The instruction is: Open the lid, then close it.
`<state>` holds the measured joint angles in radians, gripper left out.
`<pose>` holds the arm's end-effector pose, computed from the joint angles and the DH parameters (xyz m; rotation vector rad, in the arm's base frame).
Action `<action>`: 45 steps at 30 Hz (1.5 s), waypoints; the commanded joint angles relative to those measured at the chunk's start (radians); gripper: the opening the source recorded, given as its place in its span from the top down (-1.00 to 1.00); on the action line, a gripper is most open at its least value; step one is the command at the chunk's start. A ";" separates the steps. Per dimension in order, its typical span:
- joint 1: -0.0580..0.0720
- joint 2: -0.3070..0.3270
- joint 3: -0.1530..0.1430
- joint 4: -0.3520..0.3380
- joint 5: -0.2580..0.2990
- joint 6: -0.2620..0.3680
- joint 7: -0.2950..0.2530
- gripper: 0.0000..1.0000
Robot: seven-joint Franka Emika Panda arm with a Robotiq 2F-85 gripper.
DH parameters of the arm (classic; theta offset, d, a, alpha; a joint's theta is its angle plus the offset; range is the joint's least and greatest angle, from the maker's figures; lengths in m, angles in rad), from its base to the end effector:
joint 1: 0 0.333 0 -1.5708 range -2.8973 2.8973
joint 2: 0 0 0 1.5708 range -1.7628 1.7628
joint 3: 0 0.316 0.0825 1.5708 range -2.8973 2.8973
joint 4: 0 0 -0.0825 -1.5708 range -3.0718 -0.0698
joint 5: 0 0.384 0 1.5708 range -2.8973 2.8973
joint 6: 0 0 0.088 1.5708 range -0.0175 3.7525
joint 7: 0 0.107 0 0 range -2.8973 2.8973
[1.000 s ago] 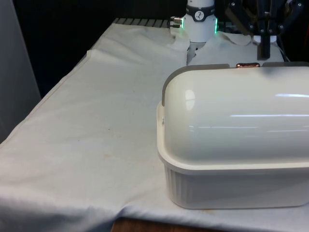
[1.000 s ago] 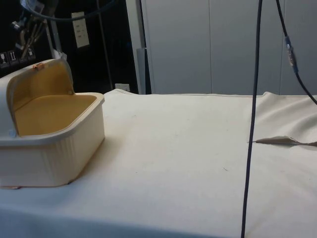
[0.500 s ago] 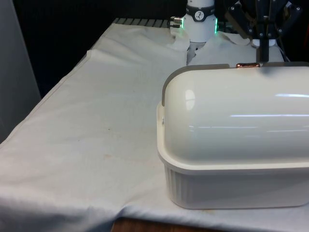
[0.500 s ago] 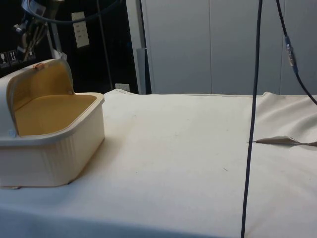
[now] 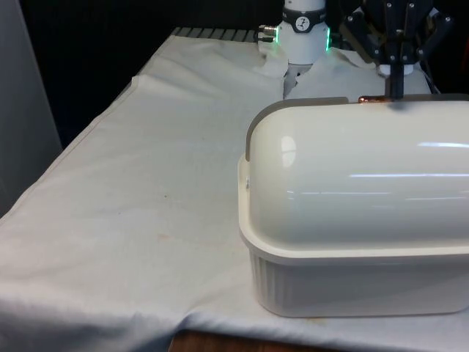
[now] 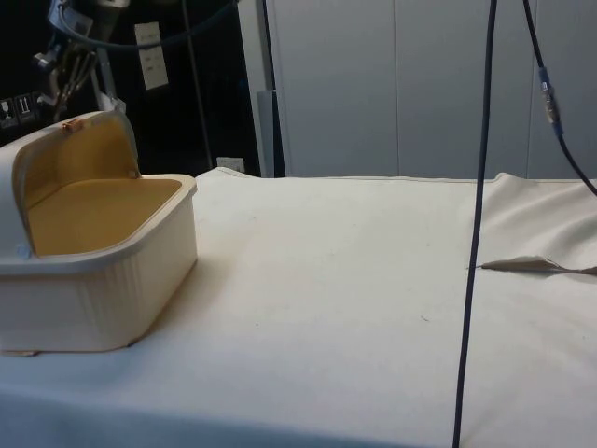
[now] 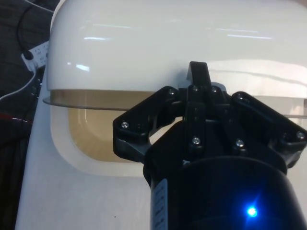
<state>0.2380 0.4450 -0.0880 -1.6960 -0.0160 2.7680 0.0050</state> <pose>0.7027 0.1160 0.4108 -2.9709 -0.2664 -0.9718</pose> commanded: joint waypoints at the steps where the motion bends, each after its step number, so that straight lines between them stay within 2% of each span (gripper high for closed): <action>1: -0.001 -0.009 0.001 -0.013 0.002 -0.003 -0.001 1.00; 8: -0.001 -0.005 0.000 -0.015 0.000 -0.001 0.000 1.00; 15: -0.001 -0.040 0.001 -0.065 0.001 -0.002 -0.001 1.00; 24: 0.000 -0.057 0.000 -0.092 0.000 -0.001 -0.001 1.00; 30: 0.003 -0.102 0.001 -0.155 0.000 -0.002 0.001 1.00; 31: 0.002 -0.094 0.001 -0.144 0.000 -0.001 -0.001 1.00; 35: 0.004 -0.126 0.003 -0.189 0.002 -0.004 0.001 1.00; 45: 0.004 -0.156 0.010 -0.247 0.006 -0.016 0.001 1.00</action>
<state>0.2420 0.2930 -0.0810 -1.9370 -0.0160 2.7570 0.0060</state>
